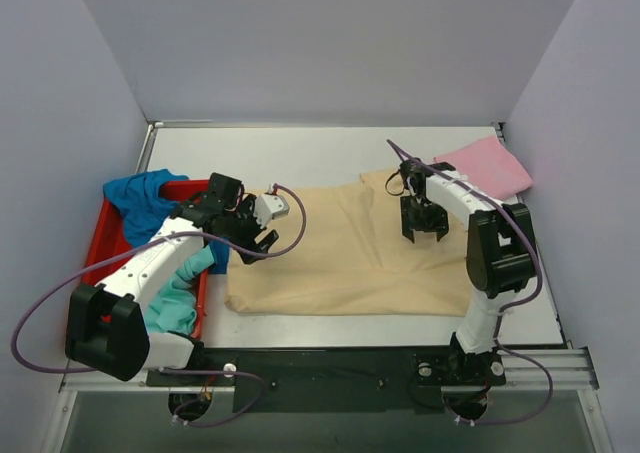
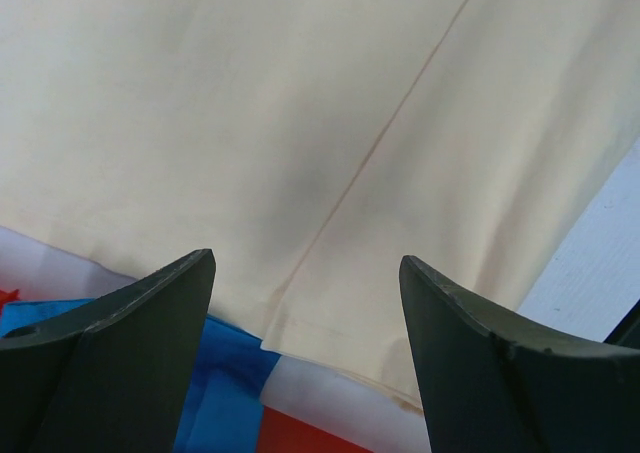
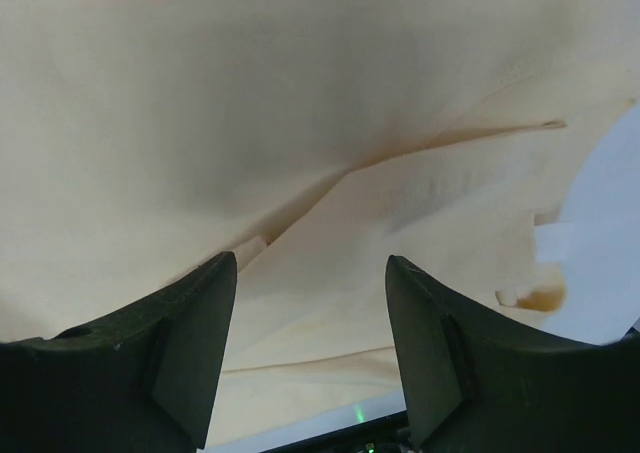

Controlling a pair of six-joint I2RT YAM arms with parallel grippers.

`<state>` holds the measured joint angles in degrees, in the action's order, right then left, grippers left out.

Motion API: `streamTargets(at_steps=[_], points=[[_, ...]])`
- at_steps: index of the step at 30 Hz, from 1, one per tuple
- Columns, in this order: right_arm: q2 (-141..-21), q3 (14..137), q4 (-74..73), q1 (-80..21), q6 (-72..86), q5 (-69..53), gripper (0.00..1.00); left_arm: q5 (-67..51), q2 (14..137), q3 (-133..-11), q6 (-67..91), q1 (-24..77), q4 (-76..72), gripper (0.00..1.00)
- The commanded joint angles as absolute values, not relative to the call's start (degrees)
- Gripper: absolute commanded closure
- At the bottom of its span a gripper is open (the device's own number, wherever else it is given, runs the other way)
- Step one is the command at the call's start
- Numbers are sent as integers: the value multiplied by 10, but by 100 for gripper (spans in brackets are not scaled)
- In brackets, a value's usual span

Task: Fold and stack the t-shirts
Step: Fold the flattened tshirt in 1/3 of the way

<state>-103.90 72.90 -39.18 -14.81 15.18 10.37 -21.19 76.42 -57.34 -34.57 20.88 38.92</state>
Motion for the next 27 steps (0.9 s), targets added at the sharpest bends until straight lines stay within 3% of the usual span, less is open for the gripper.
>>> streamTargets(at_steps=[1, 2, 4, 7, 8, 23, 24, 27], points=[[-1068, 753, -426, -147, 155, 150, 46, -218, 766, -566, -312, 207, 360, 15], [-1072, 751, -426, -147, 155, 151, 48, -217, 768, -566, -312, 206, 363, 15], [-1077, 744, -421, -147, 154, 150, 64, -216, 771, -567, -311, 206, 360, 15], [-1067, 732, -417, -147, 155, 140, 96, -214, 772, -567, -310, 206, 361, 15], [-1061, 725, -414, -148, 156, 139, 100, -214, 771, -570, -310, 206, 362, 15], [-818, 505, -394, -163, 264, 37, 100, -219, 765, -563, -313, 206, 360, 15], [-801, 484, -394, -163, 273, 17, 95, -218, 766, -564, -313, 206, 359, 15], [-773, 433, -399, -163, 311, -22, 91, -219, 766, -566, -314, 206, 361, 15]])
